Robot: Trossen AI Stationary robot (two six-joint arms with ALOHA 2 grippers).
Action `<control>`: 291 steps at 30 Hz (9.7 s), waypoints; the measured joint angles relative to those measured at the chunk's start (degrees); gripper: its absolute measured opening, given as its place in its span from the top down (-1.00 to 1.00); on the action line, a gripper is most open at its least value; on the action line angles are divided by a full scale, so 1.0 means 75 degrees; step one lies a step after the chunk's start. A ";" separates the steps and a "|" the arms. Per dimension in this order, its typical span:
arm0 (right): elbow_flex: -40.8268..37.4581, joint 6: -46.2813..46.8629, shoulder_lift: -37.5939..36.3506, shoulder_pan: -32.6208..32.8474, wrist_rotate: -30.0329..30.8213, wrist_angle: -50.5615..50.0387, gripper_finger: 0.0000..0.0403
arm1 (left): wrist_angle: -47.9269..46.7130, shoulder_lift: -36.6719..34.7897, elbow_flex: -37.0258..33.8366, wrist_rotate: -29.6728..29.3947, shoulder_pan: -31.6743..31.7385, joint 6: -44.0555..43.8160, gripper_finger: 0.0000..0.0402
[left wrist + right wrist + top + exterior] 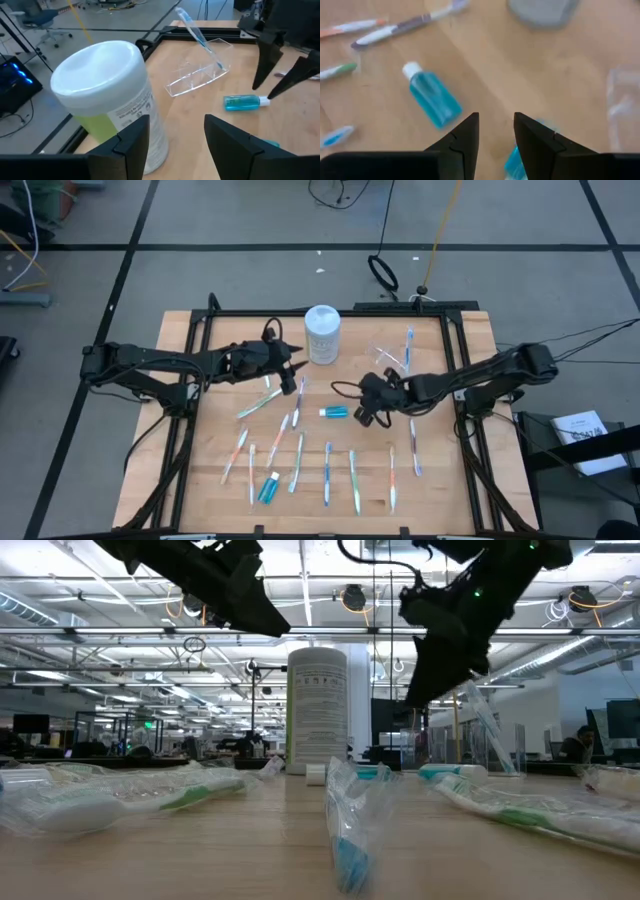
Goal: Pick & Place toothbrushing station
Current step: Put the blue mouthwash into the transparent organizer
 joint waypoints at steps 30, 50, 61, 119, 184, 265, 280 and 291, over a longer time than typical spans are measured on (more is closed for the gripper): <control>-0.2377 0.2668 0.0081 0.0610 0.0528 0.1504 0.56 | 0.0856 0.0000 -0.0001 -0.0005 0.0054 0.0410 0.03; -0.2866 0.0688 0.0292 0.0616 -0.0097 0.2942 0.18 | 0.0894 0.0000 -0.0004 -0.0005 0.0114 0.0440 0.03; -0.2872 -0.0209 0.0311 0.0806 0.0364 0.2918 0.55 | 0.0891 0.0000 -0.0004 0.0001 0.0114 0.1004 0.03; 0.1098 -1.4022 -0.0437 -0.2937 0.3552 -0.4465 0.54 | 0.0463 0.0000 -0.0007 -0.1952 0.0763 0.1347 0.03; -0.1135 -1.3827 -0.0587 -0.1585 0.3696 -0.2545 0.20 | 0.0697 0.0000 -0.0007 -0.1917 0.0762 0.0831 0.03; -0.4244 -0.2695 -0.2207 -0.0713 -0.1316 0.6621 0.18 | 0.4483 0.4864 -0.0909 0.2661 -0.0871 -0.0772 0.03; -0.4244 -0.2698 -0.2208 -0.0713 -0.1316 0.6595 0.18 | 0.4484 0.4864 -0.0904 0.2669 -0.0860 -0.0789 0.04; -0.4244 -0.2698 -0.2207 -0.0713 -0.1348 0.6551 0.18 | 0.4470 0.4861 -0.0904 0.2625 -0.0723 -0.1089 0.51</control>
